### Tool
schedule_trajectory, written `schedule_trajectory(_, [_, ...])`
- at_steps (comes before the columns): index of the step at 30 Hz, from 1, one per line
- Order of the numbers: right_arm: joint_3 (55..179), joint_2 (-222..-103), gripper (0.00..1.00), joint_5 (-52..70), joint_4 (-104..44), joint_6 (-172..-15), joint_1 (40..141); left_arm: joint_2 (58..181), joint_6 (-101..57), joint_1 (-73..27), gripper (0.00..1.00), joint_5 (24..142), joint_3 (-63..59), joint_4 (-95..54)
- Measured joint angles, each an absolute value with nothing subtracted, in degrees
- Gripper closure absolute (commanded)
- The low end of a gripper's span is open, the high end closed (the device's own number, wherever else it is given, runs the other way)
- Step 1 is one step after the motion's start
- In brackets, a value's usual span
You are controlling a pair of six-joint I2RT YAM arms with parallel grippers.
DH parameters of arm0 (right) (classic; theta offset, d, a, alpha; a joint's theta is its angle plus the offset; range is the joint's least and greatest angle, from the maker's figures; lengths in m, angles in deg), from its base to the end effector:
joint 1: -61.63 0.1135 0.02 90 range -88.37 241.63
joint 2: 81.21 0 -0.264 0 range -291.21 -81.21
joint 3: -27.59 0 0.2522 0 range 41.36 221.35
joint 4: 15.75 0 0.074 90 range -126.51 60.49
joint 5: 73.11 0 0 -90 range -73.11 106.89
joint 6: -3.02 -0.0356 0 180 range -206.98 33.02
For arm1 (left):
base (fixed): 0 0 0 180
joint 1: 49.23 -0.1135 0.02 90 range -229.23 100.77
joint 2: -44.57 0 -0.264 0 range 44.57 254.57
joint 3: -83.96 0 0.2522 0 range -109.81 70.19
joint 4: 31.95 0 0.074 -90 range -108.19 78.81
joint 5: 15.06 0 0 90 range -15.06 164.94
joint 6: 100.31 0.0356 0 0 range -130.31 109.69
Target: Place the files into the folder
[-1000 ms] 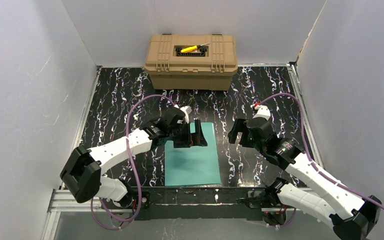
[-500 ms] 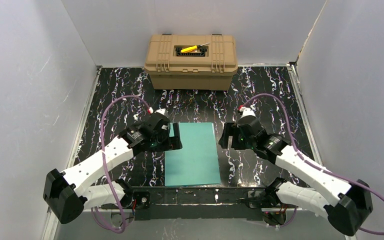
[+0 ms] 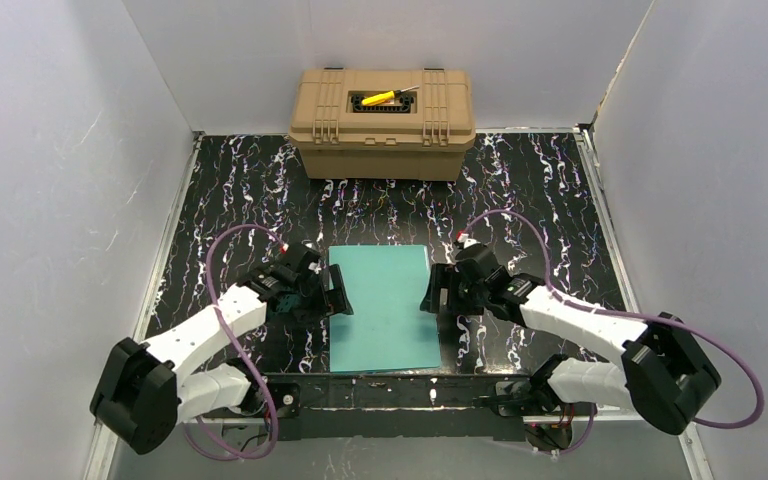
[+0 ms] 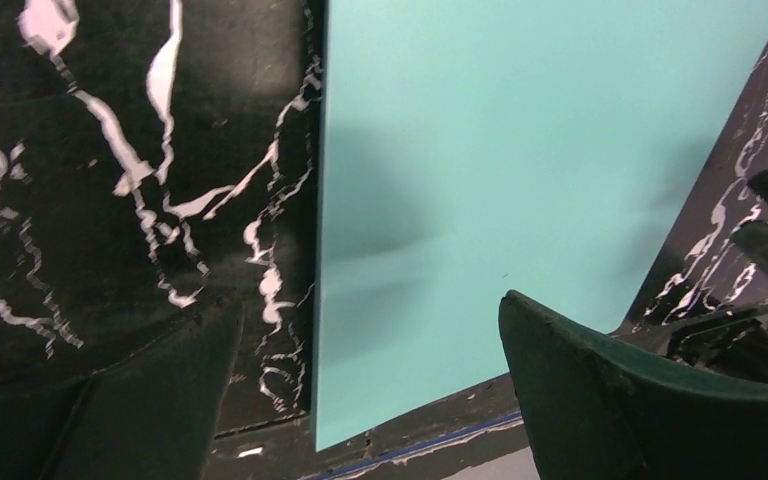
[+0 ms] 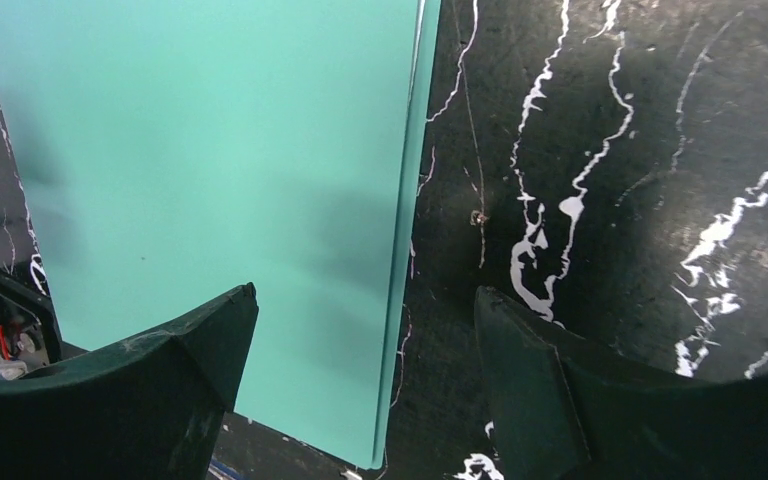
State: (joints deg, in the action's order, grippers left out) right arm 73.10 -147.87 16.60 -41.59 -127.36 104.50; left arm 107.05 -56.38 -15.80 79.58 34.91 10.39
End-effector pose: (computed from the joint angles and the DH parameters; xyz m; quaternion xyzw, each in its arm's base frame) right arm 0.1651 0.1535 0.1848 -0.0211 0.9301 0.2453 0.2725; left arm 0.1694 -0.1153 0.1985 -0.0933 0.9504 -0.2178 0.2013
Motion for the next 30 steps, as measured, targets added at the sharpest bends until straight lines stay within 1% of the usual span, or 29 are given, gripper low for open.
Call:
schedule_trajectory(8, [72.27, -152.87, 0.11, 14.94, -35.51, -129.52, 104.54, 114.63, -56.46, -17.31, 0.02, 83.6, 35.04, 3.17])
schedule_trajectory(15, [72.32, -156.37, 0.11, 13.87, -29.26, -130.88, 104.57, 118.76, -56.46, -18.16, 0.02, 85.57, 34.1, -0.04])
schedule_trajectory(25, [74.94, -161.26, 0.09, 15.26, -24.78, -131.82, 104.41, 125.93, -55.7, -19.96, 0.03, 86.77, 28.55, -0.94])
schedule_trajectory(30, [76.99, -163.91, 0.08, 15.9, -24.0, -131.47, 102.73, 130.15, -54.65, -21.27, 0.03, 86.58, 24.66, -0.8])
